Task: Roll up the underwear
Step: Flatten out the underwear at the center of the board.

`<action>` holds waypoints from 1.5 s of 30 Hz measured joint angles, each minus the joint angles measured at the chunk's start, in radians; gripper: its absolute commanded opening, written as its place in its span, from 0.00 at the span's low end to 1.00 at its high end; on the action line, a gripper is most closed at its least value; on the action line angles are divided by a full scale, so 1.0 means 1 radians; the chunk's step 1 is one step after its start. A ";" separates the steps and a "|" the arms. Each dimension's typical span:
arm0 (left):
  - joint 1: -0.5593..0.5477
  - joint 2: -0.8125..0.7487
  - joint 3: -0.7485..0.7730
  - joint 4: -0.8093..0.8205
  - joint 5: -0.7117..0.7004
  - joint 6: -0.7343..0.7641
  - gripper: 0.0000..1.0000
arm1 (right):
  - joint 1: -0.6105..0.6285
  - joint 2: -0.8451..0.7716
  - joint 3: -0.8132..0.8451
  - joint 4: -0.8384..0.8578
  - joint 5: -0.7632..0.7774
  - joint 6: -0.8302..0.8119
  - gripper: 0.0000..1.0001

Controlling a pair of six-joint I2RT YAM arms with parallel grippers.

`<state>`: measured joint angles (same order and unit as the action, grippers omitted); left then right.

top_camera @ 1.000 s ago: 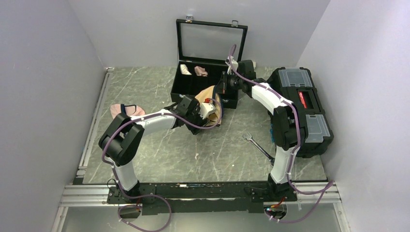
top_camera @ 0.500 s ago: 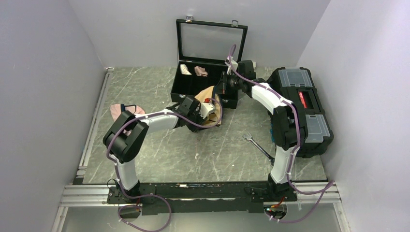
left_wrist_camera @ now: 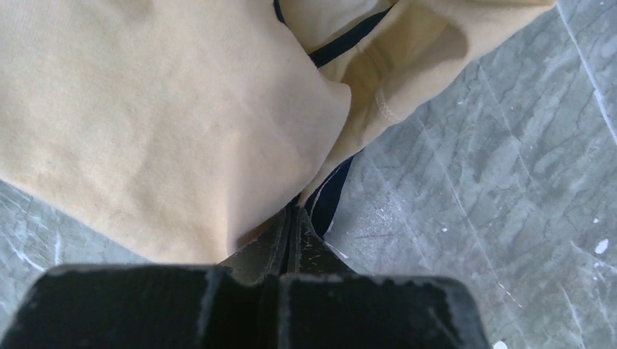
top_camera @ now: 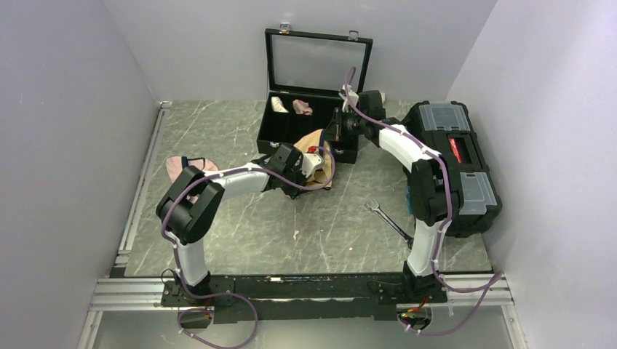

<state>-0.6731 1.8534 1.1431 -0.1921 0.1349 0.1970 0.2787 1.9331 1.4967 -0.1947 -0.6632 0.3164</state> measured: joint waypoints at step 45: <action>0.219 -0.518 0.169 -0.800 0.451 0.369 0.00 | -0.027 -0.562 -0.185 -0.612 -0.025 -0.714 0.00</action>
<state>-0.4538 1.3350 1.3117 -0.9916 0.5858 0.5655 0.2516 1.3712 1.3121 -0.8062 -0.6884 -0.3977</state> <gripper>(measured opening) 0.010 0.010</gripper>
